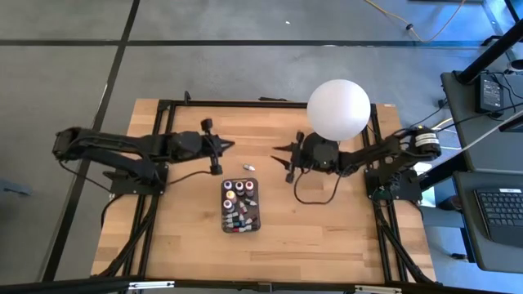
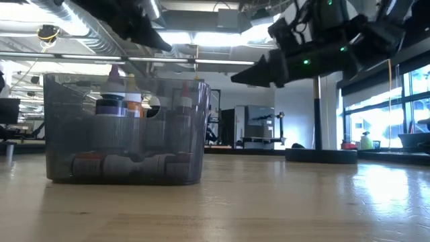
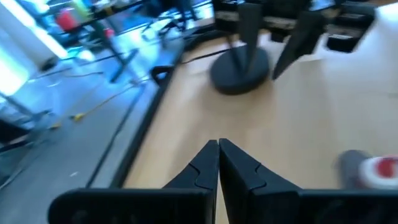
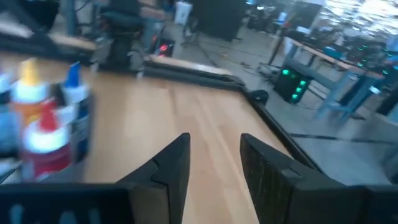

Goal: Pick & Place food coloring
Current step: Put the small green food coloring bottle into the black bin

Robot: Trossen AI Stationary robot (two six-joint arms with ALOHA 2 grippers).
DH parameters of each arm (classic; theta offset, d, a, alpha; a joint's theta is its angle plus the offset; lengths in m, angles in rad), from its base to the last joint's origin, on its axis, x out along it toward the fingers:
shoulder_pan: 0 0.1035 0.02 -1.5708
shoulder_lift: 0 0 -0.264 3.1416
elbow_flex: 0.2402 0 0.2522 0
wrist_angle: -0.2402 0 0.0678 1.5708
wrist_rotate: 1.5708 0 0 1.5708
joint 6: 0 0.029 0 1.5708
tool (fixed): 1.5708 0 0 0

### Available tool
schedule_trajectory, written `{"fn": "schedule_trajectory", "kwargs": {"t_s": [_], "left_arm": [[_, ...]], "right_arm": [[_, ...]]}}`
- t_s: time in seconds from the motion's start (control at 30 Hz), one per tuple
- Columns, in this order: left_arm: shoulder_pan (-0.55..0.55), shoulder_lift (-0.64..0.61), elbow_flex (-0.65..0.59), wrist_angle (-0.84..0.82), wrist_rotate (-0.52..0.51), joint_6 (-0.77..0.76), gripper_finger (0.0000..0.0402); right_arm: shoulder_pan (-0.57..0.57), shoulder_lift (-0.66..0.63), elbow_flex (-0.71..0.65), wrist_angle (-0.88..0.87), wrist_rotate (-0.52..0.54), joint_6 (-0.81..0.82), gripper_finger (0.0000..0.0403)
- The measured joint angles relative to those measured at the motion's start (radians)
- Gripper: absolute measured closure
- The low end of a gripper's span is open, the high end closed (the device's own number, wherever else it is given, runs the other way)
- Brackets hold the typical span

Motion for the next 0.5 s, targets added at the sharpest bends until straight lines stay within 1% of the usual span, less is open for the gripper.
{"fn": "schedule_trajectory", "kwargs": {"t_s": [0.07, 0.3, 0.43, 0.5], "left_arm": [[0.029, -0.015, -0.010, 0.005, -0.022, 0.015, 0.0393], [0.088, -0.022, -0.013, 0.004, -0.132, 0.017, 0.0388], [0.095, -0.022, -0.013, 0.026, -0.102, 0.009, 0.0376], [0.094, -0.022, -0.013, 0.062, -0.073, -0.029, 0.0363]], "right_arm": [[-0.026, 0.021, 0.007, 0.035, -0.002, 0.026, 0.0260], [-0.071, 0.069, 0.048, 0.031, -0.006, 0.142, 0.0260], [-0.072, 0.079, 0.052, 0.003, -0.046, 0.295, 0.0260], [-0.072, 0.079, 0.052, -0.037, -0.069, 0.355, 0.0259]]}}
